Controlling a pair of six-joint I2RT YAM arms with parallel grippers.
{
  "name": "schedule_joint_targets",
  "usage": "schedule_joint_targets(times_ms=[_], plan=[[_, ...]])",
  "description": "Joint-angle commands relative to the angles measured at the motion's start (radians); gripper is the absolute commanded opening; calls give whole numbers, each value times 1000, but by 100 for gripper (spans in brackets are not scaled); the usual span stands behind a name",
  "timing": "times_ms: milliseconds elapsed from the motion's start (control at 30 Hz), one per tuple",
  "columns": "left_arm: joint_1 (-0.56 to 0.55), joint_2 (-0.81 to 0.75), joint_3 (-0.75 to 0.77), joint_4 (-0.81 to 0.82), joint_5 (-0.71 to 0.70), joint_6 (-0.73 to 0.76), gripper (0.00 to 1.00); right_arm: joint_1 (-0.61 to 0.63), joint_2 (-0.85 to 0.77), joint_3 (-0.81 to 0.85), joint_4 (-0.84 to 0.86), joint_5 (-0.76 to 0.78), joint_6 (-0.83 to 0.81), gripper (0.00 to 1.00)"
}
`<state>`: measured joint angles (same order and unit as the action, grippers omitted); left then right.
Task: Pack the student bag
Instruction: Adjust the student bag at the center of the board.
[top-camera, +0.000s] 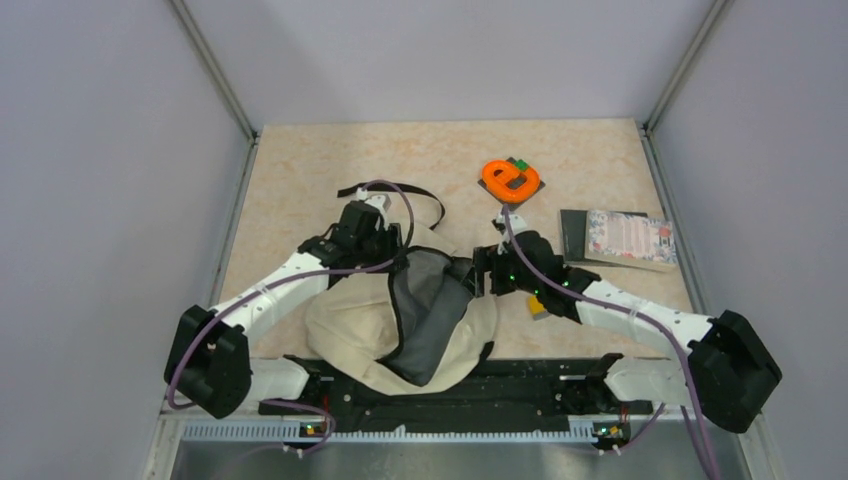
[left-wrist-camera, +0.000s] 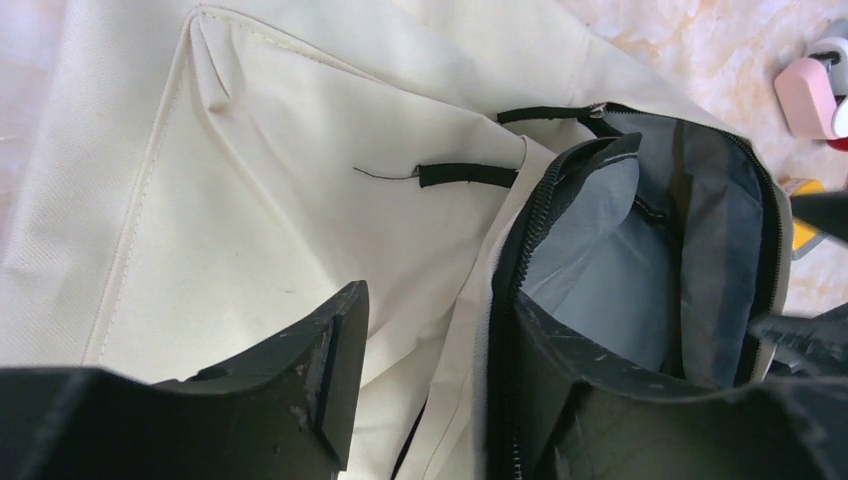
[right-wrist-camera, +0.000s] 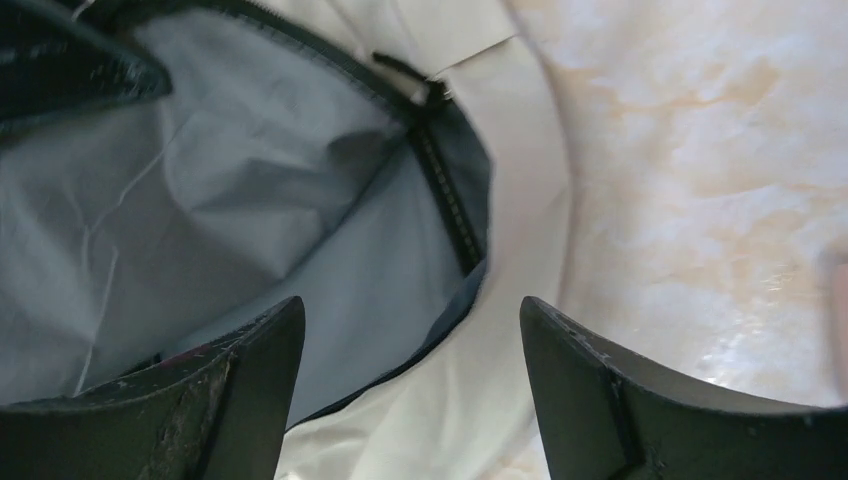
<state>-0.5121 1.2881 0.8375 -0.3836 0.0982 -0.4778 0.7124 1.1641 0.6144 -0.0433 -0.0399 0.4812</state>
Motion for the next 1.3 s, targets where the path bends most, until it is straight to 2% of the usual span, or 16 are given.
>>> schedule_joint_targets(times_ms=[0, 133, 300, 500, 600, 700, 733, 867, 1000, 1067, 1267], plan=[[7, 6, -4, 62, -41, -20, 62, 89, -13, 3, -33, 66, 65, 77], [9, -49, -17, 60, -17, -30, 72, 142, 22, 15, -41, 118, 92, 78], [6, -122, -59, 69, 161, -30, 76, 164, 82, 33, -75, 160, 106, 72], [-1, -213, -167, 133, 351, -84, 81, 170, 87, 29, -84, 173, 117, 47], [-22, -254, -207, 171, 387, -111, 81, 170, 81, 23, -73, 176, 119, 31], [-46, -256, -213, 185, 400, -117, 80, 171, 86, 22, -65, 181, 116, 23], [-52, -254, -211, 189, 403, -113, 73, 170, 86, 24, -72, 188, 112, 20], [-54, -244, -173, 151, 351, -65, 32, 170, 68, 32, -137, 244, 90, 8], [-49, -233, -88, 50, 158, -7, 3, 170, 1, 25, -206, 313, 24, 3], [-40, -217, -29, 17, 93, 26, 0, 166, -30, 29, -242, 356, -20, 3], [15, -137, 158, -55, 70, 144, 0, 81, -37, 87, -234, 430, -169, 0]])
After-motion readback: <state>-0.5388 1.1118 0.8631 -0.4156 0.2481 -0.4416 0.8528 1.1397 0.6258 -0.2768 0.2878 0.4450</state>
